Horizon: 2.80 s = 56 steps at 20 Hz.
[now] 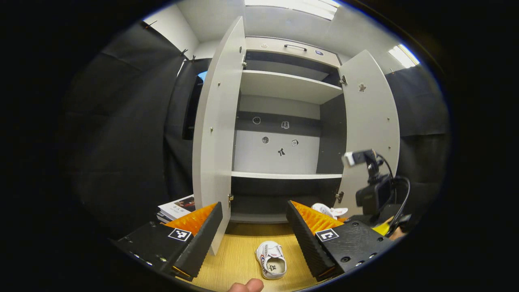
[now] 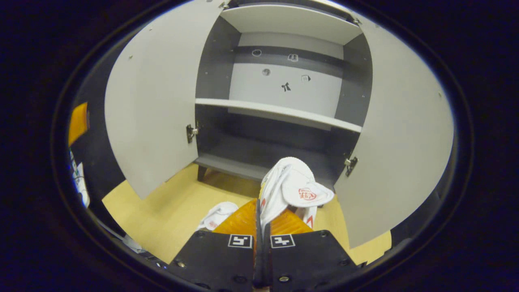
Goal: Grab one shoe with the right hand and put it into the shoe cabinet, grab the other shoe with the left hand and put it into the shoe cabinet; then close the right door with the right hand and the left door with the left hand.
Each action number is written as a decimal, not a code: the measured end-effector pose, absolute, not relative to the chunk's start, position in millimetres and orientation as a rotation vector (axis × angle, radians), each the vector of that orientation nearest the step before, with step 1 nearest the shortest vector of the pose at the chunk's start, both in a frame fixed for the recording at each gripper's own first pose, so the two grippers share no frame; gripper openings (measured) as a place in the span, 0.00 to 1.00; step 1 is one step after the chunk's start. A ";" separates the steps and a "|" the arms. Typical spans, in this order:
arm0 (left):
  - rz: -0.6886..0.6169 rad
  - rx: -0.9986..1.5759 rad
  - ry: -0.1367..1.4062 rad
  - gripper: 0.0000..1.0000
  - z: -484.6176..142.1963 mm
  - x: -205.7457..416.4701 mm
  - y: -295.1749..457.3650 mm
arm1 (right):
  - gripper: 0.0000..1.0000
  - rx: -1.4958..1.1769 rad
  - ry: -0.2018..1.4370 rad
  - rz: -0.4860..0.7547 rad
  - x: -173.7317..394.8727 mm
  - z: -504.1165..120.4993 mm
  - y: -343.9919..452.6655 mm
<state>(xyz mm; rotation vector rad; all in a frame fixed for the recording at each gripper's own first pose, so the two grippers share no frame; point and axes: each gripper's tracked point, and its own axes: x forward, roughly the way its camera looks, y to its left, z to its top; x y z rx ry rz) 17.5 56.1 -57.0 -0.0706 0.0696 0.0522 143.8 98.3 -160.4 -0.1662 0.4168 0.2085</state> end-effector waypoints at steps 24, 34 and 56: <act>0.103 -0.090 0.110 0.95 -75.0 13.7 73.2 | 0.03 -0.296 0.492 0.107 412.2 -41.1 87.2; 0.144 -0.094 0.127 0.95 -84.1 22.1 90.6 | 0.04 -0.305 0.635 0.088 454.0 -54.7 86.6; 0.093 -0.030 0.009 0.95 -49.5 14.9 65.4 | 0.63 -0.115 0.064 0.104 187.4 43.7 70.7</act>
